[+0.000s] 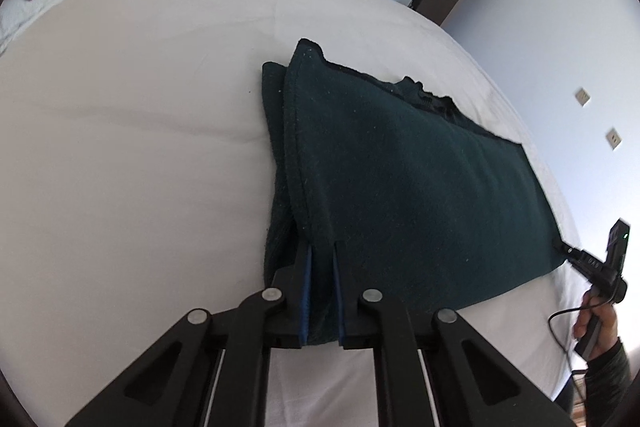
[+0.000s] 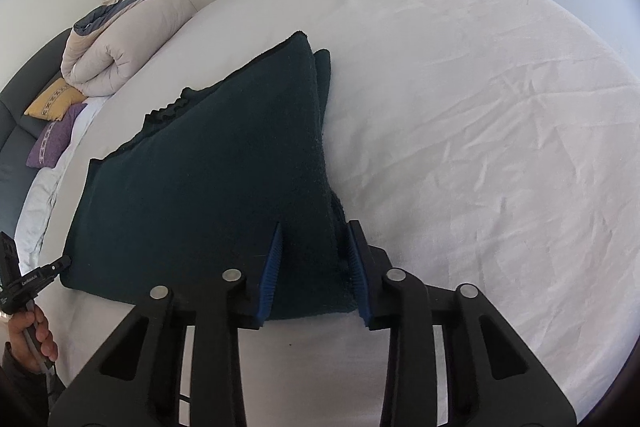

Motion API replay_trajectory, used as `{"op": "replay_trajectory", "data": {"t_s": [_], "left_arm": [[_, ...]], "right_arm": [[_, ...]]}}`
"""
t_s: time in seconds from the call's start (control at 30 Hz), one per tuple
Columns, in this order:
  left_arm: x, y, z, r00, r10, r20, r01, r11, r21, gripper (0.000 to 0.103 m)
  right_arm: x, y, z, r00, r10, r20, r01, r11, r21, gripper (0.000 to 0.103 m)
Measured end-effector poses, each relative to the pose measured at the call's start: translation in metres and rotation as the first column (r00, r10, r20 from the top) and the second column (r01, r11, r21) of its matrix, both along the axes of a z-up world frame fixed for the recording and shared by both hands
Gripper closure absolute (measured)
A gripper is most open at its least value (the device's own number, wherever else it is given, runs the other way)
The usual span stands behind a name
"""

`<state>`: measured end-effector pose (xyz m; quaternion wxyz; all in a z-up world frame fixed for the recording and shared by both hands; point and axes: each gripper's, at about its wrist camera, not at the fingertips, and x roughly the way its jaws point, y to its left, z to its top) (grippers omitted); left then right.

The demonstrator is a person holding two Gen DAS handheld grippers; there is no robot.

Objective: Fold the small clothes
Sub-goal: 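Open both grippers and press the folded sweater flat on the bed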

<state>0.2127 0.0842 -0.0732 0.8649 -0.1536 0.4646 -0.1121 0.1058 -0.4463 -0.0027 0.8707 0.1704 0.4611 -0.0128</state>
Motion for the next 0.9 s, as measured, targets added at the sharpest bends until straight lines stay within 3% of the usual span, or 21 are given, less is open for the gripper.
{"op": "replay_trajectory", "data": {"t_s": [0.1,0.3,0.9], "left_arm": [[-0.001,-0.002,0.0,1.0,-0.001,-0.001,0.001,1.0,0.025,0.095],[-0.004,0.0,-0.001,1.0,-0.001,-0.003,0.001,1.0,0.023,0.096],[-0.007,0.009,-0.012,1.0,0.004,-0.011,-0.004,1.0,-0.011,0.096]], "right_arm": [[-0.001,0.004,0.003,1.0,0.005,-0.001,-0.005,0.999,-0.048,0.091],[-0.007,0.011,0.01,1.0,0.005,-0.004,-0.005,0.995,-0.097,0.094],[-0.032,0.004,0.0,0.999,-0.026,-0.025,0.025,0.999,-0.04,0.095]]}}
